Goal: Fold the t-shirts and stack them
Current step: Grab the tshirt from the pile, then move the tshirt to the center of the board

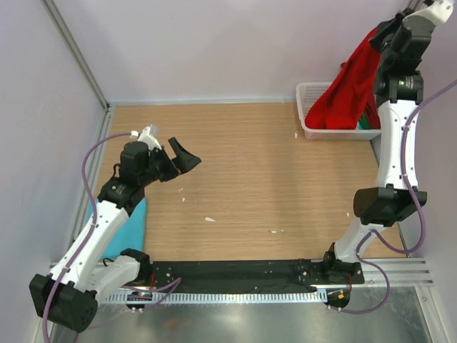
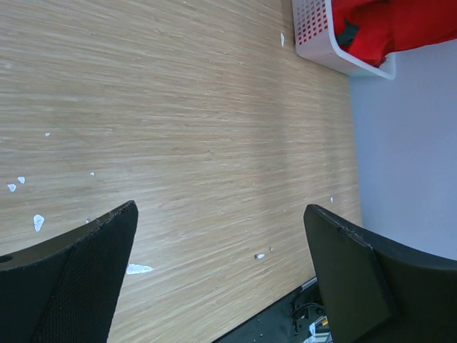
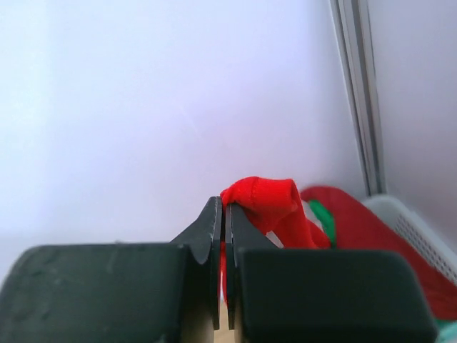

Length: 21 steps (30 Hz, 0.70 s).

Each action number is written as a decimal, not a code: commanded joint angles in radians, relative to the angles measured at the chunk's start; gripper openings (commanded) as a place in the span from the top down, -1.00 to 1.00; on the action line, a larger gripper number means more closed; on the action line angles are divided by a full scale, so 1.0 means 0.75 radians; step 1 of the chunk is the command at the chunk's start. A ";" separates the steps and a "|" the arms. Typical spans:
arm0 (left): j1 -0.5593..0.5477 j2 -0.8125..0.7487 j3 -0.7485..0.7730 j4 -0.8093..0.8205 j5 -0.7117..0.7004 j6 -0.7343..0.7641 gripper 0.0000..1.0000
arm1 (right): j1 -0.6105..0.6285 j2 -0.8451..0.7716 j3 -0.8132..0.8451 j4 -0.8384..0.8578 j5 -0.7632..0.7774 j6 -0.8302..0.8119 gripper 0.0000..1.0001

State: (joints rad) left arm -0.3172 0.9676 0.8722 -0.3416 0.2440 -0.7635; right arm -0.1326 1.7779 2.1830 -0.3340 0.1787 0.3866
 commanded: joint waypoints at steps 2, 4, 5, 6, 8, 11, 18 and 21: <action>0.008 -0.063 0.042 -0.048 0.004 -0.007 -0.99 | 0.017 -0.060 0.232 0.108 0.001 -0.018 0.97; 0.008 -0.075 0.048 -0.033 0.047 -0.009 -0.99 | 0.017 -0.035 0.316 0.057 -0.034 0.010 0.97; 0.006 -0.091 0.050 -0.015 0.065 -0.015 -0.95 | 0.019 -0.043 0.315 0.077 -0.058 0.038 0.98; 0.008 -0.100 0.048 -0.013 0.088 -0.021 -0.85 | 0.023 -0.079 0.297 0.130 -0.083 0.110 0.97; 0.008 -0.130 0.052 -0.009 0.088 -0.035 -0.82 | 0.054 -0.106 0.298 0.153 -0.114 0.129 0.98; 0.010 -0.143 0.068 -0.031 0.072 -0.023 -0.82 | 0.070 -0.116 0.410 0.130 -0.136 0.147 0.97; 0.016 -0.124 0.189 -0.117 0.069 0.063 -0.88 | 0.070 -0.302 0.385 0.257 -0.252 0.349 0.98; 0.016 -0.122 0.297 -0.174 0.025 0.132 -0.95 | 0.176 -0.425 0.193 0.229 -0.355 0.481 0.98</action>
State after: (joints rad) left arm -0.3115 0.8776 0.9981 -0.4366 0.2794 -0.7395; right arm -0.0750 1.6016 2.3981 -0.2684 0.0143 0.6216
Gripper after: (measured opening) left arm 0.967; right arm 0.039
